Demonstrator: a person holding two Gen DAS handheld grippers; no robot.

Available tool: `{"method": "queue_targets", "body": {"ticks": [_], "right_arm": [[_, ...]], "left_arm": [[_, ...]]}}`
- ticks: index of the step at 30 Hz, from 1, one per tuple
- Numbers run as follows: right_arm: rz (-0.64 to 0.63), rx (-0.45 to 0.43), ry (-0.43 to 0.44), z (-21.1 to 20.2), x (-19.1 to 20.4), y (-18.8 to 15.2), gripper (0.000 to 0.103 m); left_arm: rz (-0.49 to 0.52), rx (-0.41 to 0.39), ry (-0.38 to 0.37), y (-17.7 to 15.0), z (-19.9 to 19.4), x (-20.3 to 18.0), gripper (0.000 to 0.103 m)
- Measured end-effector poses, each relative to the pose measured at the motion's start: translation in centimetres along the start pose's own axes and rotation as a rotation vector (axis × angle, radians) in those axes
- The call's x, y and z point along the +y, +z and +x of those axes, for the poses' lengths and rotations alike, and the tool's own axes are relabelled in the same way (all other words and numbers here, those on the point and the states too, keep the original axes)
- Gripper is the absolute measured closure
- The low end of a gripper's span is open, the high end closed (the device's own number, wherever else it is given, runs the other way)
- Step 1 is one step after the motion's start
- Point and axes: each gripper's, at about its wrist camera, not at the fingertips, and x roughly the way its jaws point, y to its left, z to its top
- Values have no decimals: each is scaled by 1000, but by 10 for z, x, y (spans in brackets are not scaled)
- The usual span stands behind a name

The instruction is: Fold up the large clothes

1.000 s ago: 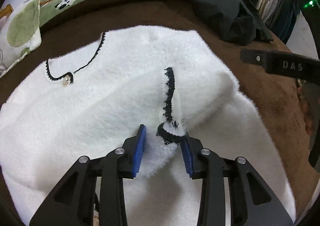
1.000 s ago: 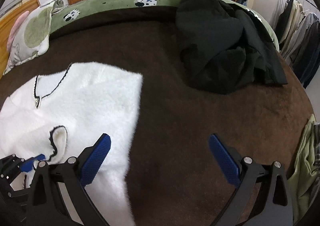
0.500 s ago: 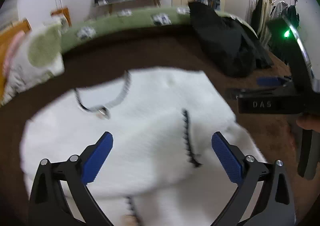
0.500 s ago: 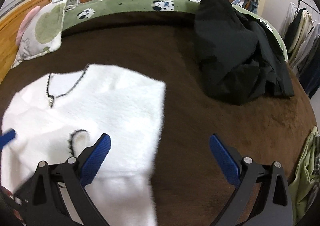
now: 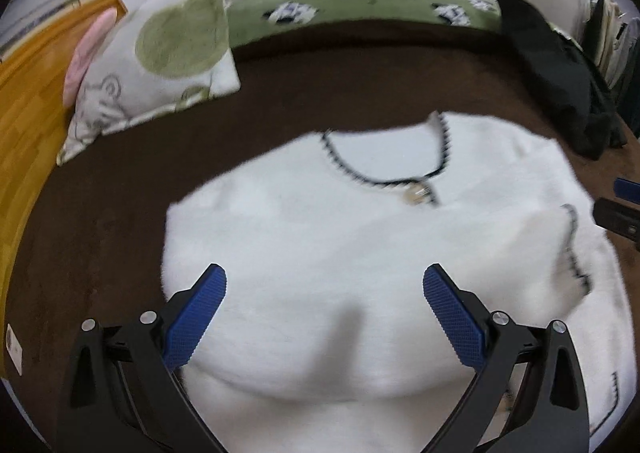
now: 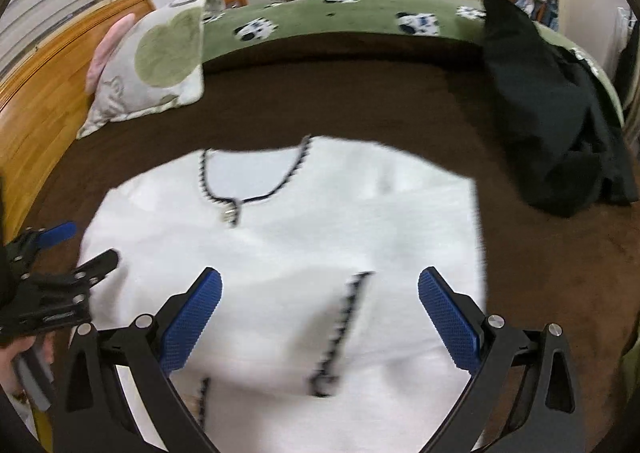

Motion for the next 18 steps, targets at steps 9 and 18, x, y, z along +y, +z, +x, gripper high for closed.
{"method": "queue_targets", "body": {"ticks": [9, 18], "right_arm": [[-84, 100, -120, 62, 34, -34, 6], [-94, 56, -141, 84, 25, -45, 5]], "left_arm": [[51, 61, -115, -26, 62, 21, 6], [-15, 38, -240, -23, 87, 34, 5]]}}
